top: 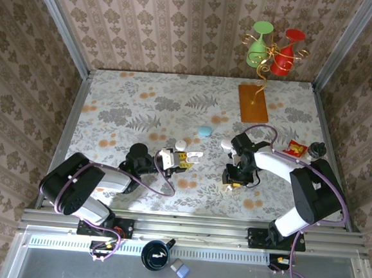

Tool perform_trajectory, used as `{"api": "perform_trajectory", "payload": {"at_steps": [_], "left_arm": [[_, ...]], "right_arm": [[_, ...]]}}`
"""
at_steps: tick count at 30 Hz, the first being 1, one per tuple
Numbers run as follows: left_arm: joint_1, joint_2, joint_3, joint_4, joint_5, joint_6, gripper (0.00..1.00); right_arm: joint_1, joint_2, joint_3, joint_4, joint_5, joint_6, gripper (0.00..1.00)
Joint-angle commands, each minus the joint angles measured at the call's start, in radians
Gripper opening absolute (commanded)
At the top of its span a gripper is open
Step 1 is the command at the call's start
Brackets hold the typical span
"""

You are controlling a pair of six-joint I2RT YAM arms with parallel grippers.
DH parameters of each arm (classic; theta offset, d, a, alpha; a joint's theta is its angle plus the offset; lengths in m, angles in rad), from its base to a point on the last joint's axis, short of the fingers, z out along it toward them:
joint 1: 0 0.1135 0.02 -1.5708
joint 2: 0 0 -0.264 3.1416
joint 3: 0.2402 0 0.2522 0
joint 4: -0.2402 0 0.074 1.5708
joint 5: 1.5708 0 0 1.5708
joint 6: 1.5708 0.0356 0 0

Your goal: Insert the wireless bluetooth earbuds into the charging case

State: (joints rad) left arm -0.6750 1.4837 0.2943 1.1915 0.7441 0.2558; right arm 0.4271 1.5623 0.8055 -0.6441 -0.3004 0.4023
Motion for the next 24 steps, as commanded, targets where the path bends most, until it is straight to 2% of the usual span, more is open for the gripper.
{"api": "perform_trajectory", "payload": {"at_steps": [1,24], "left_arm": [[-0.008,-0.018,-0.006,0.023,0.015,-0.003,0.00],[-0.011,-0.001,0.020,0.013,0.034,-0.003,0.00]], "right_arm": [[0.004,-0.026,-0.043,-0.006,-0.031,-0.001,0.35],[0.004,-0.064,-0.069,-0.004,-0.025,0.004,0.28]]}}
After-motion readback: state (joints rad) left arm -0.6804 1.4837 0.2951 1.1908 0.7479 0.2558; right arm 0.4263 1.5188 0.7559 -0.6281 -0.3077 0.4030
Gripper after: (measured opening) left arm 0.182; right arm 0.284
